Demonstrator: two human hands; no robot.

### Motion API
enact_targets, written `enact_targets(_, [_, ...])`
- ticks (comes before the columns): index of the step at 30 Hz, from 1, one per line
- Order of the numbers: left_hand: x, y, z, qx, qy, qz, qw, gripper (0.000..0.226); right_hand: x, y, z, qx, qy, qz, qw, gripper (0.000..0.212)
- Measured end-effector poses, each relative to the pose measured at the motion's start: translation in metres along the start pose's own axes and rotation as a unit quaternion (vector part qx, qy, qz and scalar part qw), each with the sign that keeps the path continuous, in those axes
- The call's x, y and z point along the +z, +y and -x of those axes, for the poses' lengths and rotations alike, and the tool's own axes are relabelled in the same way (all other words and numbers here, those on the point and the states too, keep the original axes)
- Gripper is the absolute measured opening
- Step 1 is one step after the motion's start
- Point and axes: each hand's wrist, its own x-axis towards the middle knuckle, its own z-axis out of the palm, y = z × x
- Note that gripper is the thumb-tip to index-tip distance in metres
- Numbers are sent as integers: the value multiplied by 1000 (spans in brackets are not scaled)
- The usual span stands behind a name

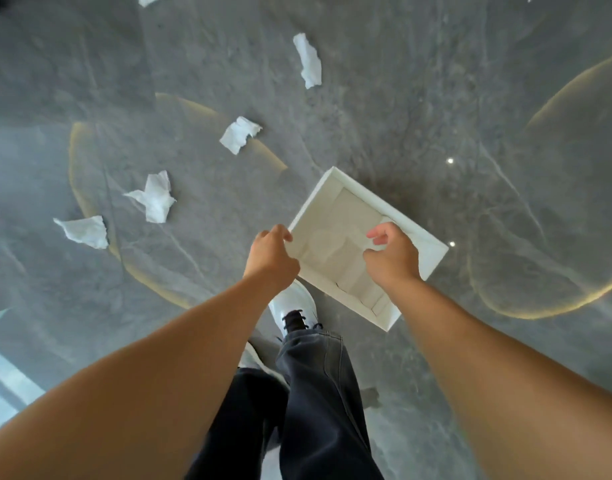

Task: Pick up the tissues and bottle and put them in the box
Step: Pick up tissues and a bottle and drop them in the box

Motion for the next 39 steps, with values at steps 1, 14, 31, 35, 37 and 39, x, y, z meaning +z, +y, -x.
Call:
enact_targets(1, [-14,-5,1,-1,4,-10,1000,42,2,-11,2,-9,-11,10,1000,28])
enact_targets(14, [-196,-170,3,-166,89,-33,982,40,154,-196,47,-123,-205,223,945,15])
enact_targets(31, [-194,-368,-185,-164,223,-51,960,32,450,-203,-75,-373,-56,434,818,21])
enact_targets(35, [-193,-359,-171,-126,187,-40,973,23,406,-201,-83,-333,-98,334,876,19])
enact_targets(37, [-188,-333,-151,-109,173,-50,978,26,365,-199,-77,-286,-61,293,910,19])
enact_targets(39, [-177,-295,-128,-89,148,-53,984,27,319,-193,-64,-241,-32,270,932,19])
